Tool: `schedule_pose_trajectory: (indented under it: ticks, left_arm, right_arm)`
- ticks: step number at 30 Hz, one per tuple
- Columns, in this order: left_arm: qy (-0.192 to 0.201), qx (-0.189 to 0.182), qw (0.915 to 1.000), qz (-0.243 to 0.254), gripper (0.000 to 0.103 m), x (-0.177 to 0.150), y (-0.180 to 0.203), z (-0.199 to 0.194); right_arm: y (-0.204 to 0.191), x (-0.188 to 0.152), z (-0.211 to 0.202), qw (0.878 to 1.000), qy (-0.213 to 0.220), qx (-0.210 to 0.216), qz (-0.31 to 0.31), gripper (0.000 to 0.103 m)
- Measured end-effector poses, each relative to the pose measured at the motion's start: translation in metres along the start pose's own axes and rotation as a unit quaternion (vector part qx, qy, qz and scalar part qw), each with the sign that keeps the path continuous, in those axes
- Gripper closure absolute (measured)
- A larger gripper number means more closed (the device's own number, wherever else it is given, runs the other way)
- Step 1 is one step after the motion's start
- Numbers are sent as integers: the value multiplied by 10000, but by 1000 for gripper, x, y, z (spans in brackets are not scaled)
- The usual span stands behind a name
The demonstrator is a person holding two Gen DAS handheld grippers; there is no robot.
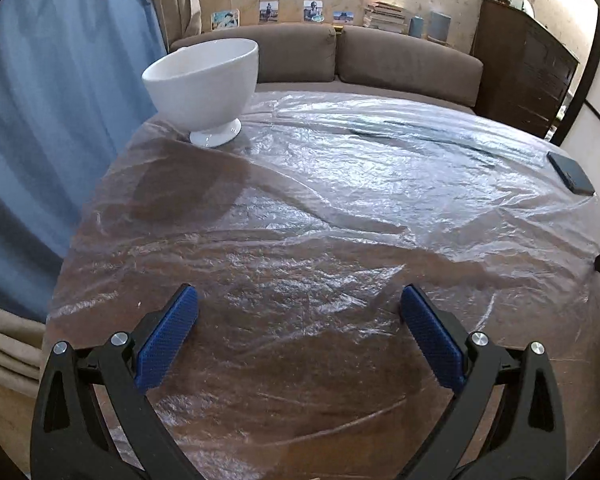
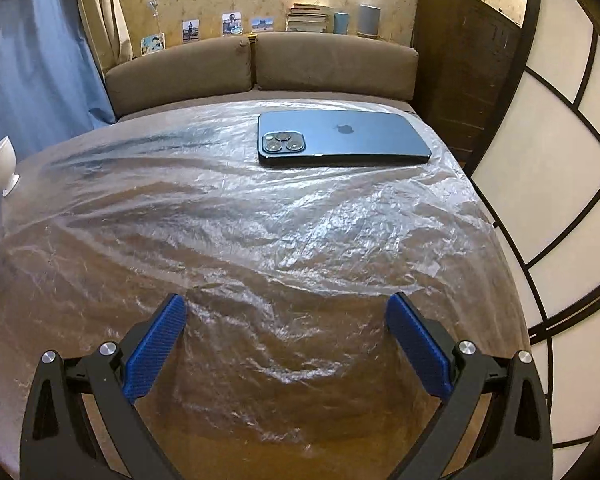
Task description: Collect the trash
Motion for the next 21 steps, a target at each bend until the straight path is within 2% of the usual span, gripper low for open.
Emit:
schedule_pose_trajectory:
  ticks: [21]
  left_arm:
    - [-14,16,10000,-26,1,4,1,3]
  right_arm:
    - [-6,2,-4,10000,-10,-15,-19,4]
Point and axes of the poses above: each gripper's, at about its wrist camera, not at the fingertips, and z roughly the way its jaws point, y to its right, x to its top, the point moved 3 cm from there along z, roughly the way its jaws point, and after that the axes turned 3 degrees about x, right-handed, at the moved point
